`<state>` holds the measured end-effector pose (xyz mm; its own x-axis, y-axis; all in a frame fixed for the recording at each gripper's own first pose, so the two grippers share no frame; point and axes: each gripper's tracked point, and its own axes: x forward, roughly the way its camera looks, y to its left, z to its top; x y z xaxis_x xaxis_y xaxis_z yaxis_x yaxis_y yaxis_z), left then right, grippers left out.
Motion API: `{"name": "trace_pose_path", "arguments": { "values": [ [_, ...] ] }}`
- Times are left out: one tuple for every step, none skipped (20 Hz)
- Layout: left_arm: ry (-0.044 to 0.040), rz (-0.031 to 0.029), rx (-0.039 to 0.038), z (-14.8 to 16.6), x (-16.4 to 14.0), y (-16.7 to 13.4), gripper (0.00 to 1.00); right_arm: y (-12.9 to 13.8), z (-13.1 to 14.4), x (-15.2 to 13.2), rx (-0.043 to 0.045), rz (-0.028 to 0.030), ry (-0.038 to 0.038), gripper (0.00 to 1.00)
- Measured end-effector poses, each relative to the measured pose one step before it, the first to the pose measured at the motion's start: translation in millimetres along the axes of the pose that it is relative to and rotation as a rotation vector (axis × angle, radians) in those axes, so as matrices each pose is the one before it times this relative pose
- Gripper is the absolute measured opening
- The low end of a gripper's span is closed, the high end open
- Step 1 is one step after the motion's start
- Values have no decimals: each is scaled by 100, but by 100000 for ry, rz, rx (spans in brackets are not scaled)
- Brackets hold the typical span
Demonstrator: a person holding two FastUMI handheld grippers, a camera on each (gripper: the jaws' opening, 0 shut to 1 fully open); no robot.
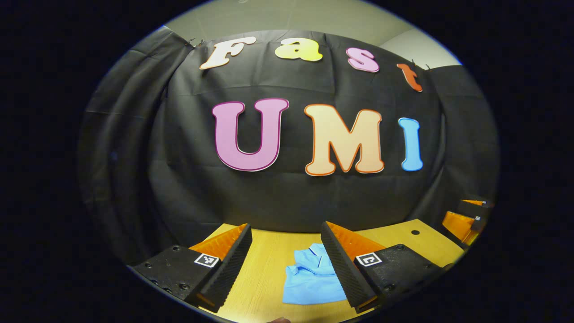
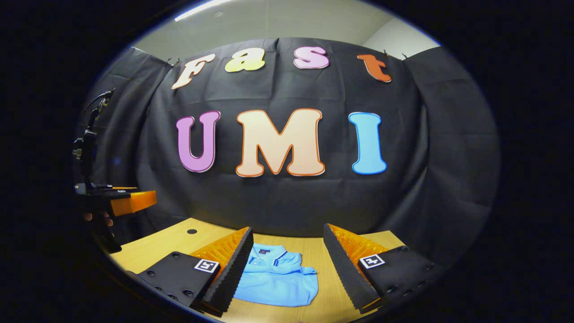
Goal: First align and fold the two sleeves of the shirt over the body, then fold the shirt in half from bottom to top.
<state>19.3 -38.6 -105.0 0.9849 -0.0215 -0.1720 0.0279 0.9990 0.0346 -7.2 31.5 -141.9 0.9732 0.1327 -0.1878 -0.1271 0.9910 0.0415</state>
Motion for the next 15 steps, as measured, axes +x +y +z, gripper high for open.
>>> {"name": "trace_pose_path", "arguments": {
  "values": [
    [-1217, -797, 1001, 451, -1836, -65, 94, 237, 976, -1499, 476, -399, -2183, 97],
    [-1508, -237, 1195, 569, -1659, 98, 94, 355, 812, -1628, 83, 18, -2178, 98],
    [-975, -685, 808, 311, -1456, -35, 94, 172, 849, -1430, -688, -492, -2076, 97],
    [-1247, -1063, -3, 455, -1436, -208, 94, 149, 715, -1348, -1007, -306, -1360, 97],
    [-450, -1253, 405, 579, -846, -216, 95, 349, 305, -1407, -1050, 88, -911, 98],
    [-500, -937, 608, 644, -948, -93, 94, 368, 328, -1387, -1001, 33, -438, 97],
    [-796, -936, 1317, 857, -794, -3, 94, 318, 406, -1251, -617, -55, -689, 94],
    [-793, -794, 1273, 627, -1029, -91, 94, 243, 465, -1132, -471, -450, -883, 97],
    [-71, -1432, 1081, 333, -921, -344, 94, 348, 447, -1059, -267, -213, -967, 97],
    [-514, -127, 1034, 225, -891, 29, 94, 396, 429, -944, -190, 72, -867, 97],
    [-445, -263, 259, 251, -1039, -55, 93, 303, 372, -923, -148, 349, -976, 97],
    [-1050, -116, 34, 522, -646, -110, 94, 465, 379, -720, -212, 540, -1055, 97],
    [-959, 429, -96, 490, -697, 27, 93, 302, 336, -618, -133, 593, -570, 97],
    [-664, 52, -79, 312, -472, 47, 93, 425, 163, -515, 306, 864, -114, 97],
    [-385, 94, -53, 231, -417, -68, 93, 283, 111, -319, 139, 553, -38, 98]
  ]
}}
